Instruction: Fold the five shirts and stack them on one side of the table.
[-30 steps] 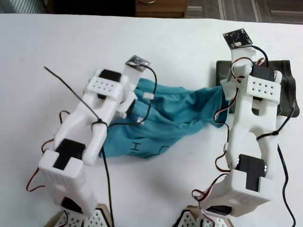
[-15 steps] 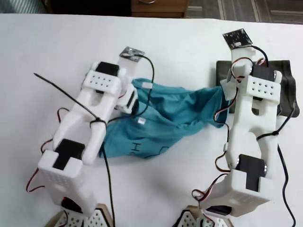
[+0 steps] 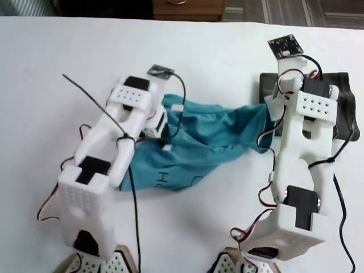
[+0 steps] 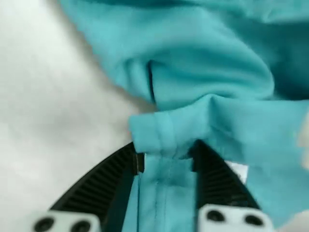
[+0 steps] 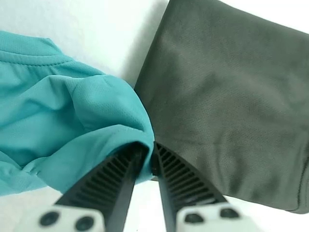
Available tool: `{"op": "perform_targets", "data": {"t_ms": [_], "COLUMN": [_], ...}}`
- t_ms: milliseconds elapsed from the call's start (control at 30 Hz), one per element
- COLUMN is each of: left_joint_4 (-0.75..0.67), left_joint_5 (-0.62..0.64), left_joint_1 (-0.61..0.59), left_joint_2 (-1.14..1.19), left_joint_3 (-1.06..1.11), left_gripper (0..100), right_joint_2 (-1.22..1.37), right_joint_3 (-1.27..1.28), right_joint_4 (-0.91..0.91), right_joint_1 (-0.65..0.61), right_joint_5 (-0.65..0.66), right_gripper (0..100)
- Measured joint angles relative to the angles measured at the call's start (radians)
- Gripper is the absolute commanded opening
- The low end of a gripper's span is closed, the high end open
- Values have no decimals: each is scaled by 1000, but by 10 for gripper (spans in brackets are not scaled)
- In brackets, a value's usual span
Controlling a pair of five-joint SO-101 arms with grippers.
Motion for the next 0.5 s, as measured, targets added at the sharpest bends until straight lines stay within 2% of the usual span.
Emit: {"op": "perform_targets", "data": {"t_ms": [500], "left_joint_4": [98], "left_joint_5": [0], "left_joint_1": [0], "left_joint_2": [0], "left_joint_3": [-55], "left_gripper": [33], "right_joint_2": [0], "right_joint_3": [0], "right_joint_4": [0], "right_joint_1": [0], "right_joint_5": [0], "right_gripper": [20]}}
